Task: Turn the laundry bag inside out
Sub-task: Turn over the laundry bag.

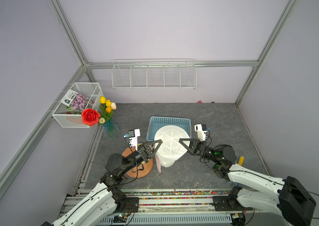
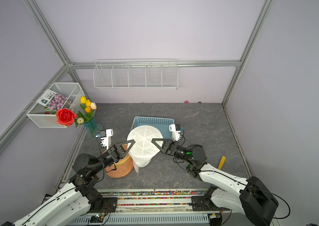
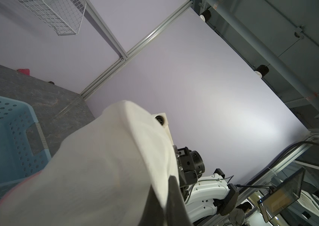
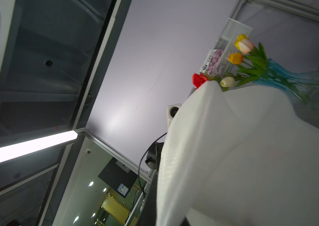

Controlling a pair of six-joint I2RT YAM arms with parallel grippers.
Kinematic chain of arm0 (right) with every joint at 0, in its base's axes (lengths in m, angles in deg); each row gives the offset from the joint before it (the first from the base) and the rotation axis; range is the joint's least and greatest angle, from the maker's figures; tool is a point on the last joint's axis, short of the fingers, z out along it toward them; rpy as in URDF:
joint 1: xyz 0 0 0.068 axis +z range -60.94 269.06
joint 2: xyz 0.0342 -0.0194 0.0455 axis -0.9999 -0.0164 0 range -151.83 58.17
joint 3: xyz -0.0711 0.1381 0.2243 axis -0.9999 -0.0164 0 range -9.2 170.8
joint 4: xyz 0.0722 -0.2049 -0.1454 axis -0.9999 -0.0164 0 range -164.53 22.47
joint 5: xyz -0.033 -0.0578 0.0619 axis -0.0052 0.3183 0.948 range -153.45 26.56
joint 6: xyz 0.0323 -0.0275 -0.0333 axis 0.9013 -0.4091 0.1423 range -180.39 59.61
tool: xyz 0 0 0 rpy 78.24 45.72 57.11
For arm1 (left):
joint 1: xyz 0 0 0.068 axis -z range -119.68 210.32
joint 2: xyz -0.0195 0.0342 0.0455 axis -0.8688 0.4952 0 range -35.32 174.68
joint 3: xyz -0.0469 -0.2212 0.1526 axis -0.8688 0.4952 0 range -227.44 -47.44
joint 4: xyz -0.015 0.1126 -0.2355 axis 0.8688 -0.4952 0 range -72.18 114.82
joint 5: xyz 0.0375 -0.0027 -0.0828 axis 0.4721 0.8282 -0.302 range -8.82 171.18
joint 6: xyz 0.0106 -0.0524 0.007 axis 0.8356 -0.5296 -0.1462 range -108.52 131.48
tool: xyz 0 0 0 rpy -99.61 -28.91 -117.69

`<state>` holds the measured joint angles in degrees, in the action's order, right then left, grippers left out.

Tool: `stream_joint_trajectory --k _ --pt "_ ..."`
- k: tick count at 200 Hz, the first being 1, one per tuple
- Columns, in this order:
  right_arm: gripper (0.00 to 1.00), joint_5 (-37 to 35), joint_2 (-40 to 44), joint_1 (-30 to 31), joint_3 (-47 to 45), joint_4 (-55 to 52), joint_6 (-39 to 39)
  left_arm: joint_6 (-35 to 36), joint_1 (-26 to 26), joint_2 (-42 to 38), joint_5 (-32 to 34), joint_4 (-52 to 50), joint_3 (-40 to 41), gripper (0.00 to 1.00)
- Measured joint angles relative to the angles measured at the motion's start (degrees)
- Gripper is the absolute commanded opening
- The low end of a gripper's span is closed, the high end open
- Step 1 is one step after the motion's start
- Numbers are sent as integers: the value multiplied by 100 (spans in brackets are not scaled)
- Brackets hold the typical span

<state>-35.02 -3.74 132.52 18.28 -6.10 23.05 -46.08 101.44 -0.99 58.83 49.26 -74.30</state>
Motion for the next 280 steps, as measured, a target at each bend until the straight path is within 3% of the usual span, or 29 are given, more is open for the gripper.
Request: stream_joint_trajectory --k 13,32,46,71,89,110,137,172,230,280 --pt "45 -92 417 -24 109 -1228 -398 44 22 -133 103 -564 -186 0" --pt "56 -448 1056 -87 597 -3338 -1381 201 9 -76 345 -1558 -778 0" --pt "59 -761 1478 -48 1091 -4649 -2138 330 76 140 616 -2179 -1342 0" --pt "60 -1478 2151 385 1665 -6046 -3412 439 511 407 1325 -2900 -1829 0" --pt "57 -2267 2068 1322 2369 -6994 -4474 448 752 680 1705 -3298 -2026 0" --pt "57 -3390 1405 2597 3143 -7654 -5646 428 815 1034 2006 -3554 -2120 0" --pt "60 -4767 229 3545 3692 -8037 -6975 382 813 1196 2253 -3823 -2120 0" --pt "63 -5613 -586 3687 3707 -8094 -7941 361 815 1130 2369 -3851 -2120 0" --pt "62 -6245 -852 3685 3700 -7608 -8356 315 815 1099 2382 -3842 -2120 0" --pt "61 -6387 -1185 3582 3700 -7366 -8323 184 815 1067 2326 -3685 -2116 0"
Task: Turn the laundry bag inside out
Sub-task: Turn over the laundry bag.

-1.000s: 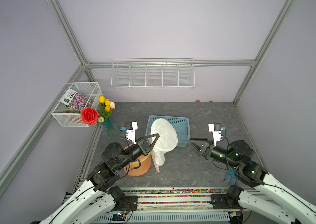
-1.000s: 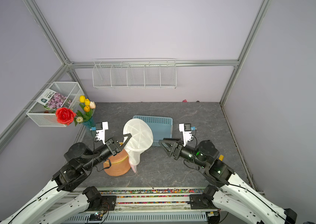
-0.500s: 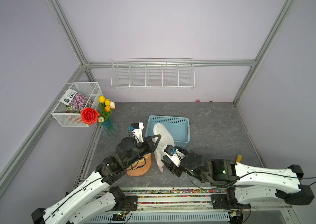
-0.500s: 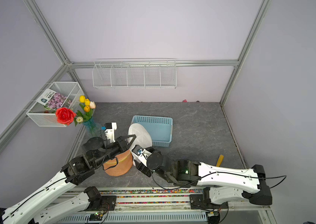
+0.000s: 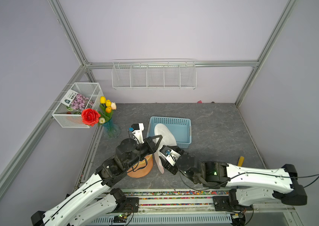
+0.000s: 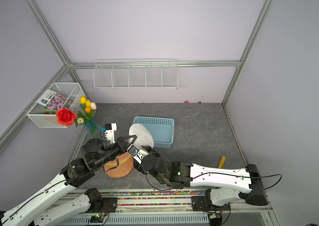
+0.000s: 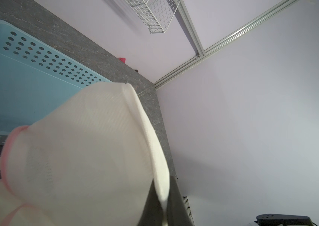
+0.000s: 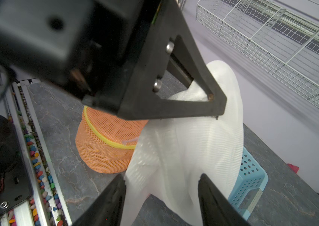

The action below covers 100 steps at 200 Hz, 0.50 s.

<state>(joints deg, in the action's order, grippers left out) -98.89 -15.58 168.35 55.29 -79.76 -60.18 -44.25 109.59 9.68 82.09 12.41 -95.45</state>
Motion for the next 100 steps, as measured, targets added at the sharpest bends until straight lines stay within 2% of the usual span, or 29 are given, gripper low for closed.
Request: stream_joint_trajectory --k 9,13,25,44,60,68,84,100 --pt "51 -26 -42 -83 -4 61 31 -20 0 0 -33 22 2 0" --pt "42 -35 -52 -120 -15 94 11 -28 -2 2 -35 26 2 0" --pt "0 -31 -52 -238 -63 192 81 -63 -2 2 -57 39 2 0" --pt "0 271 9 -396 -205 402 212 -105 -4 11 7 98 24 1" --pt "0 643 164 -562 -345 459 293 -68 -2 13 22 70 33 36" --pt "0 922 299 -734 -433 448 365 -70 -2 -7 35 39 33 49" --pt "0 1620 664 -1296 -610 348 540 11 0 -144 59 -118 33 57" --pt "0 2339 1058 -1891 -743 284 739 205 4 -538 140 -343 111 60"
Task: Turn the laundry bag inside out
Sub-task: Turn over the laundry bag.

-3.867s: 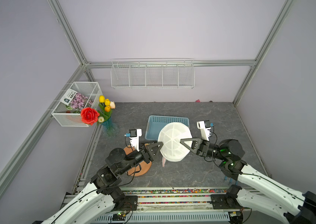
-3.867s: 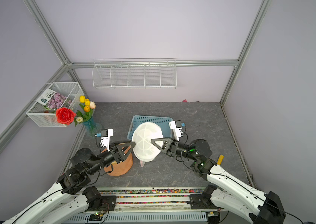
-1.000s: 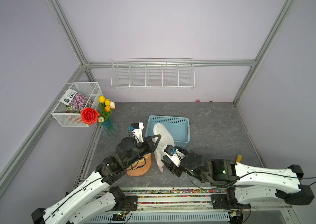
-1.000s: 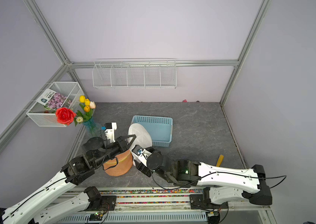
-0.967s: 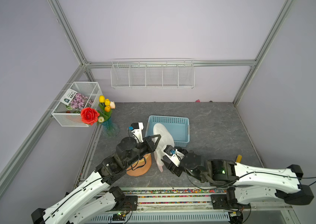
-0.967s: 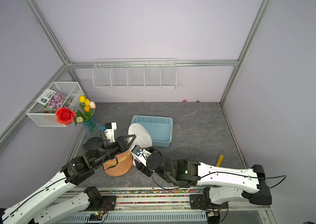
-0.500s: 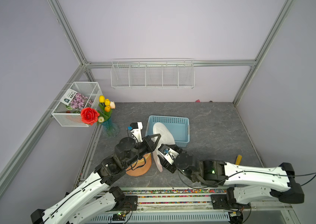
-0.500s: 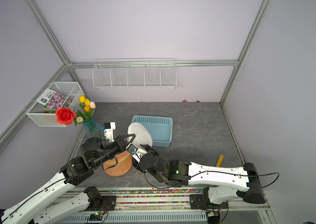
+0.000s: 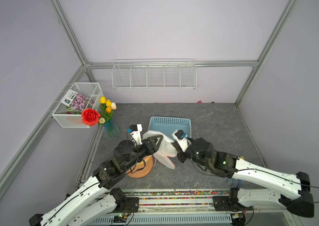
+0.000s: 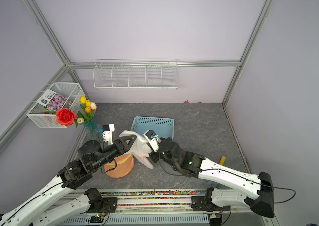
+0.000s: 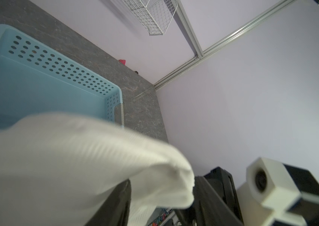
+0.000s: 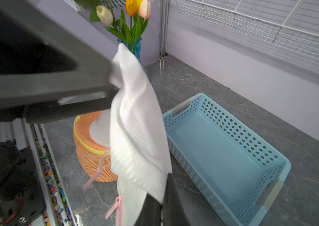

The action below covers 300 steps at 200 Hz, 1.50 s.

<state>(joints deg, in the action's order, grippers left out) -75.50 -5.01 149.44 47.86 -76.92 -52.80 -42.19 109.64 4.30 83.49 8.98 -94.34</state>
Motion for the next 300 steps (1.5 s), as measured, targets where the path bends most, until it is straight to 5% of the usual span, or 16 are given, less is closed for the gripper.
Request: stream_joint_trajectory --k 51,88,165,222,245,271,300 --pt "0 1764 570 -1023 -271 -22 678 623 0 -1884 -365 -72 1154 59" --pt "0 2243 501 -1038 -271 -44 1029 885 4 -1320 -970 -74 1543 60" --pt "0 2844 551 -1045 -271 -42 1405 1303 11 -929 -1123 238 1580 60" --pt "0 3036 538 -1093 -271 -22 1543 1357 11 -474 -1545 557 1596 28" --pt "0 3051 428 -1152 -269 83 1690 1235 11 -710 -1628 728 1692 0" --pt "0 2953 166 -1156 -273 256 2015 933 15 -804 -1694 962 1755 0" --pt "40 2492 -136 -1167 -306 138 2594 581 15 -468 -1696 879 1742 0"
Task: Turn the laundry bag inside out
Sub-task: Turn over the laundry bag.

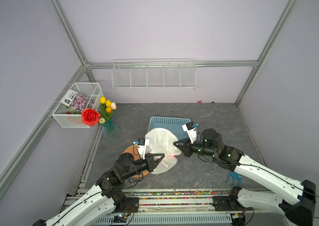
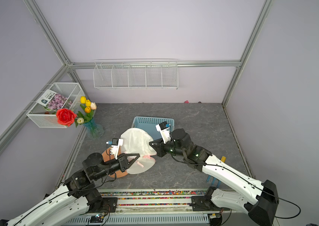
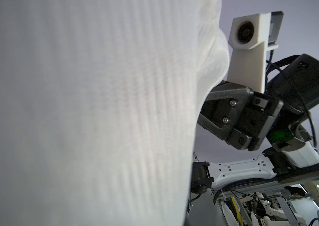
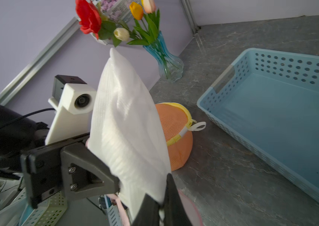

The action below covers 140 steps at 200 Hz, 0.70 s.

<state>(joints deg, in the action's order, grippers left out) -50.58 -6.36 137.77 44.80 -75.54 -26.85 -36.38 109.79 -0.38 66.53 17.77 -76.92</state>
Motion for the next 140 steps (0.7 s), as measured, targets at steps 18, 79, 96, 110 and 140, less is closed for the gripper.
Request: stream_joint_trajectory --k 18,79,96,110,140 --pt "49 -256 -98 0 -79 -131 210 -208 0 225 24 -142 4 0" --pt "45 -811 960 0 -1346 -50 1036 -739 0 177 590 -28 520 0" --pt "45 -649 1220 0 -1692 396 1449 -782 0 219 697 59 540 0" --pt "45 -529 1252 22 -2002 850 1805 -785 0 269 750 195 538 0" --pt "49 -566 901 348 -2450 1582 2133 -734 0 372 778 267 538 0"
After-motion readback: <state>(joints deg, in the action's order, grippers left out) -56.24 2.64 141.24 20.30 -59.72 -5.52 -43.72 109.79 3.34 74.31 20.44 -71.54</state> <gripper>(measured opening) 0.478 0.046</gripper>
